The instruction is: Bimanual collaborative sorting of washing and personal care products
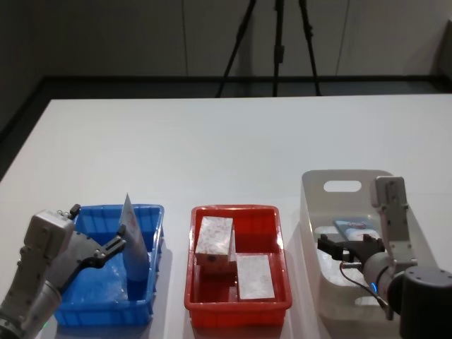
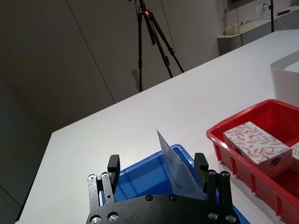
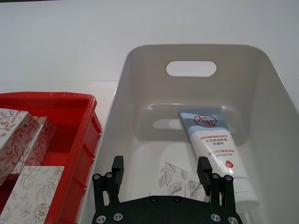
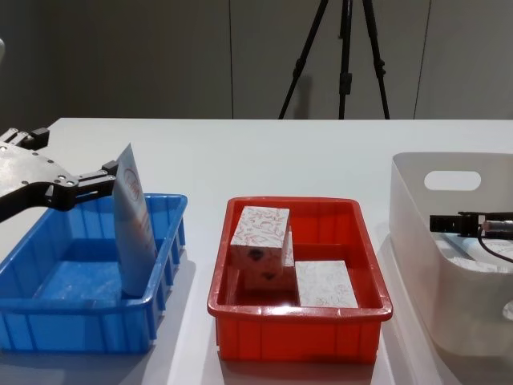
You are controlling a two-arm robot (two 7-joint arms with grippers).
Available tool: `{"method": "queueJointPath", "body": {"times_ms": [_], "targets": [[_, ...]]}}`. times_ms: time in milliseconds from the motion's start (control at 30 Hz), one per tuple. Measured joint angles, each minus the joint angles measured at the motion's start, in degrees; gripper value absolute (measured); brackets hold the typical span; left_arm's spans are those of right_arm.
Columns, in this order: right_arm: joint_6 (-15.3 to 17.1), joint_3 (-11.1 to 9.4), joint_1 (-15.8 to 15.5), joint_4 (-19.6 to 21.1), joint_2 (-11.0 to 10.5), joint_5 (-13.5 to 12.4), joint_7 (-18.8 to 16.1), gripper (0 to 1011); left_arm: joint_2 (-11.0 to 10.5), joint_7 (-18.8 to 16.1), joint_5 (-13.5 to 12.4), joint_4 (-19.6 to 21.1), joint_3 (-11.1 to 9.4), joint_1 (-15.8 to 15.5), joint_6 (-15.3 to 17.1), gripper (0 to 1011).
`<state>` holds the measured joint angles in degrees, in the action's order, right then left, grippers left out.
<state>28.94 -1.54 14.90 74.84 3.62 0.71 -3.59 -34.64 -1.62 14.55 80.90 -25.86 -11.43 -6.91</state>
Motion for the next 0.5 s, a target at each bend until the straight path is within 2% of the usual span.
{"method": "queueJointPath", "body": {"times_ms": [500], "targets": [[-5.9, 2.13, -2.65, 5.41, -1.75, 3.17, -0.52, 1001, 0.0, 0.0, 0.0, 0.0, 0.0, 0.0, 0.0, 1002]]}}
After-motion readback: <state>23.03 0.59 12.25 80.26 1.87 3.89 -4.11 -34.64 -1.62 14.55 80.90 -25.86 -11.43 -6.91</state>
